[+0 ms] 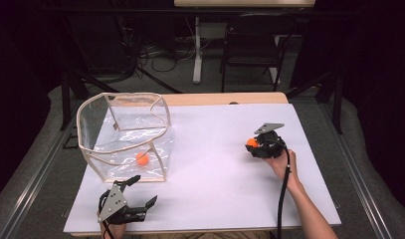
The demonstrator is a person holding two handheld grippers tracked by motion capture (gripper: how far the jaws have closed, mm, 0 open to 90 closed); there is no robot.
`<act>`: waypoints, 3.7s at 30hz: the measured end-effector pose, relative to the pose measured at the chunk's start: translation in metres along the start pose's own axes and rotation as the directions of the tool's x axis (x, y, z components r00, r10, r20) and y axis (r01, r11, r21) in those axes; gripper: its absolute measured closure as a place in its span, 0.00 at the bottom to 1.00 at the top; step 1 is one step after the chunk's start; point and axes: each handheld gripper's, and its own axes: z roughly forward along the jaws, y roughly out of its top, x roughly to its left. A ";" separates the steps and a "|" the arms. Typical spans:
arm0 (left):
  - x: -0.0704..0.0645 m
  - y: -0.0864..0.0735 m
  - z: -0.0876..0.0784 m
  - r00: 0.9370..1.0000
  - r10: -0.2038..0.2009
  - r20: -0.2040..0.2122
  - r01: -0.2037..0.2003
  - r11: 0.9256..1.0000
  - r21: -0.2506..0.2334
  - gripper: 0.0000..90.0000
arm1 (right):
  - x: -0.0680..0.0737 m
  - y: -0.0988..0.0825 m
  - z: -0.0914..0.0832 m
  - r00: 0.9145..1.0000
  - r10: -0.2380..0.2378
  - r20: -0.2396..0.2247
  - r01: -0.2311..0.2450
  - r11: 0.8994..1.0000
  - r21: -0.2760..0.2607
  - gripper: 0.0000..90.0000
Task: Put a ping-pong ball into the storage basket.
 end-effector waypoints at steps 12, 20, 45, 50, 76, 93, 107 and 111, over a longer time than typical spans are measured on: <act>0.000 0.000 0.001 1.000 -0.002 0.004 0.002 1.000 0.003 0.17 | 0.006 0.004 -0.007 1.000 -0.020 -0.004 0.020 1.000 -0.008 0.56; 0.000 0.000 0.001 1.000 0.000 0.002 0.000 1.000 0.000 0.17 | 0.011 0.007 -0.012 0.999 -0.039 -0.011 0.039 0.999 -0.011 0.56; 0.000 0.000 0.000 1.000 0.000 -0.002 0.000 1.000 0.000 0.17 | 0.029 0.016 -0.020 0.995 -0.080 -0.057 0.078 0.996 -0.032 0.56; 0.000 0.000 0.000 1.000 -0.001 0.000 0.001 1.000 0.001 0.17 | 0.033 0.017 -0.020 0.994 -0.087 -0.068 0.085 0.996 -0.031 0.56; 0.000 0.000 0.000 1.000 0.000 -0.002 0.000 1.000 0.002 0.17 | 0.052 0.020 -0.016 0.985 -0.132 -0.108 0.128 0.991 -0.035 0.56; 0.000 0.000 0.001 1.000 -0.002 0.001 0.002 1.000 0.000 0.17 | 0.064 0.023 -0.017 0.978 -0.156 -0.135 0.150 0.987 -0.052 0.56; 0.000 0.000 0.002 1.000 0.001 0.004 -0.001 1.000 0.002 0.17 | 0.075 0.025 -0.017 0.970 -0.179 -0.167 0.170 0.983 -0.064 0.56; 0.000 0.000 0.001 1.000 0.000 0.003 0.000 1.000 0.001 0.17 | 0.078 0.026 -0.017 0.967 -0.180 -0.177 0.172 0.983 -0.063 0.56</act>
